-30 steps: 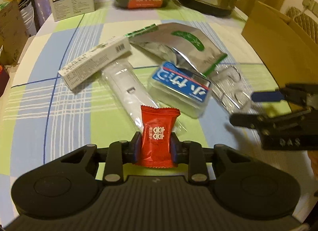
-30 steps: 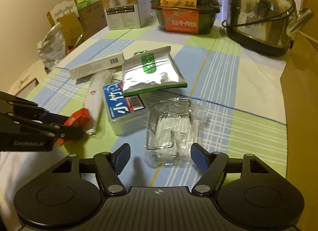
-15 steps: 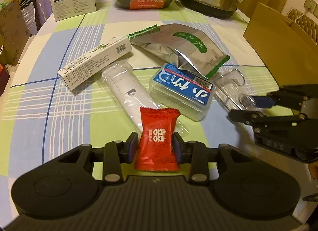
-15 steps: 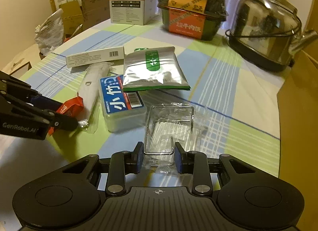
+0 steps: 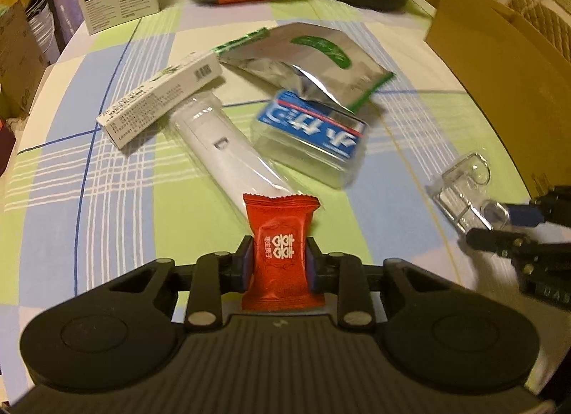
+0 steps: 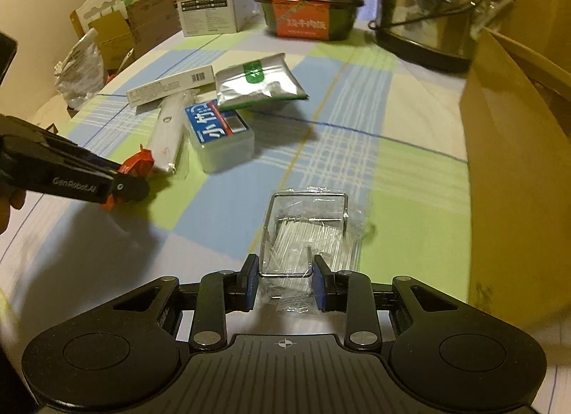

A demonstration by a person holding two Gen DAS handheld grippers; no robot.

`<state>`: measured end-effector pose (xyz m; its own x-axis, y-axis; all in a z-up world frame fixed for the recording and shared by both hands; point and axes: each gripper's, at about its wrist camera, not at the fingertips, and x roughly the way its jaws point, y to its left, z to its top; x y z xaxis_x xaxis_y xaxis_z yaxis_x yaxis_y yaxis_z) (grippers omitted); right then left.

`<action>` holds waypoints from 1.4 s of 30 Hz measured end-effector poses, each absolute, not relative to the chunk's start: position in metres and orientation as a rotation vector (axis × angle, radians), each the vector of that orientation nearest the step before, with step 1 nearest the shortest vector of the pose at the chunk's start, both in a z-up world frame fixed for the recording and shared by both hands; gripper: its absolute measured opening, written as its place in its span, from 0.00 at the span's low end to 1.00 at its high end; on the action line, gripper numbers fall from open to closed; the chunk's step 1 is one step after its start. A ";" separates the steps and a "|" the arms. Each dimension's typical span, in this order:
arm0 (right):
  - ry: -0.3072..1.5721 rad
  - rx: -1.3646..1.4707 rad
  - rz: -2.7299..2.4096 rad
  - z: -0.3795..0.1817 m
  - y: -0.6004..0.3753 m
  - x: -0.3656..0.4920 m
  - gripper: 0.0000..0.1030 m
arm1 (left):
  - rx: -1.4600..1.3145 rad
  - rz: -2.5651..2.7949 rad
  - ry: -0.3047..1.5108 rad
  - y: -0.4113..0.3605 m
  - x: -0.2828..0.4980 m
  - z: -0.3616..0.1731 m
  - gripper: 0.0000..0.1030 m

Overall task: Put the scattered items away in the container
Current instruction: 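Grasp the clear plastic hook package with the right tool, then carry the candy in the left tool and hook package in the right tool over the box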

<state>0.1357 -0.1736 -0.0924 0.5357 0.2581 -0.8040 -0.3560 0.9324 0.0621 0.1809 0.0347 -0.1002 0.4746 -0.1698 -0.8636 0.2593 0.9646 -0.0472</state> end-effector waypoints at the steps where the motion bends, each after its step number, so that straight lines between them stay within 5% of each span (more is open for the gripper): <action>1: 0.938 -0.109 0.360 -0.091 -0.176 0.132 0.32 | 0.094 -0.271 1.044 0.032 0.176 -0.098 0.22; 42: 0.715 -0.028 0.265 0.025 -0.228 0.022 0.32 | 0.145 -0.411 0.877 -0.055 0.058 0.016 0.22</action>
<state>0.0222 -0.2282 0.0248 0.7233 0.2307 -0.6508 -0.2498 0.9661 0.0648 0.0579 -0.0555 0.0160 0.5674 -0.2896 -0.7708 0.4073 0.9123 -0.0430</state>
